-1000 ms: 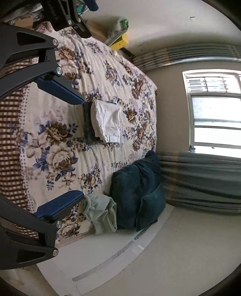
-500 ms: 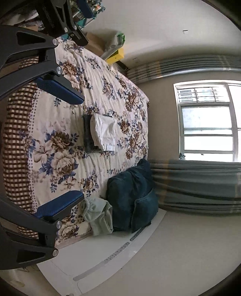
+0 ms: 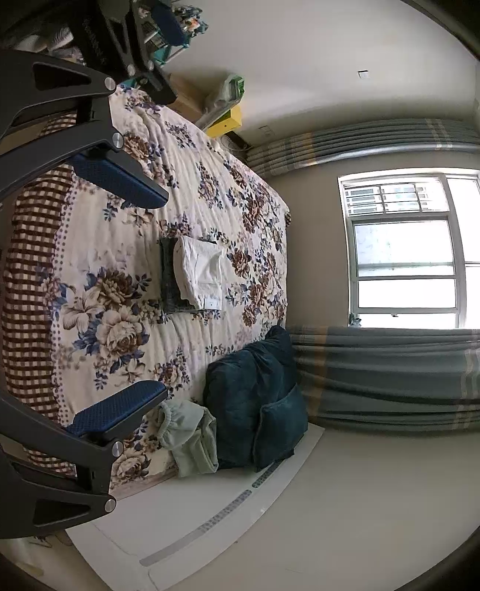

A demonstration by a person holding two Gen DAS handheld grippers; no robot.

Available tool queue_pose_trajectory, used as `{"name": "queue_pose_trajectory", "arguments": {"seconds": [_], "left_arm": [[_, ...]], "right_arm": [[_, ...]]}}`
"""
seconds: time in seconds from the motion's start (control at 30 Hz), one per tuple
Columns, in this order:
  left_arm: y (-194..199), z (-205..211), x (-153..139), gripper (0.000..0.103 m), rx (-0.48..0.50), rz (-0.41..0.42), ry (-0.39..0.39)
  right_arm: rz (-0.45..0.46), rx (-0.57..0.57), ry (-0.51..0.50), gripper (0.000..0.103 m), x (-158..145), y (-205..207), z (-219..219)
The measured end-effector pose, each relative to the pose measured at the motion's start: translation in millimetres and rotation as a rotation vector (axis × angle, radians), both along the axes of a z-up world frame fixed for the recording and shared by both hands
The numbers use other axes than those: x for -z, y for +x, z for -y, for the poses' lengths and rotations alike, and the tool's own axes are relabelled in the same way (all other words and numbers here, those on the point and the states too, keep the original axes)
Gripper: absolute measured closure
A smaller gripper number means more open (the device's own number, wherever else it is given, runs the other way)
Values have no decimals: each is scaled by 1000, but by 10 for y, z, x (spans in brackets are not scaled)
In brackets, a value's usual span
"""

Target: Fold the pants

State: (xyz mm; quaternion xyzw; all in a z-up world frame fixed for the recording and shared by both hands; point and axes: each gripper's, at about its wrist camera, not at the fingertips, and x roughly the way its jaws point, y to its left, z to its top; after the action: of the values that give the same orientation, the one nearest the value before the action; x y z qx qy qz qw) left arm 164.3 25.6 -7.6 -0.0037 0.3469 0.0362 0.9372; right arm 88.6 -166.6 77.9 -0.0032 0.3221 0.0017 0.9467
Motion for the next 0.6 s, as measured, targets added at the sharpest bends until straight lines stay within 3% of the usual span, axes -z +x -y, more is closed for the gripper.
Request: {"name": "queue_pose_trajectory", "arguments": {"seconds": [0.4,0.6], "left_arm": [[487,79,188,0,-36,15,8],[823,127,311,0,-40,-24,31]], "right_arm": [[20,67,-30,6,177,708,152],[-1,85,-67,6,372,1161,140]]}}
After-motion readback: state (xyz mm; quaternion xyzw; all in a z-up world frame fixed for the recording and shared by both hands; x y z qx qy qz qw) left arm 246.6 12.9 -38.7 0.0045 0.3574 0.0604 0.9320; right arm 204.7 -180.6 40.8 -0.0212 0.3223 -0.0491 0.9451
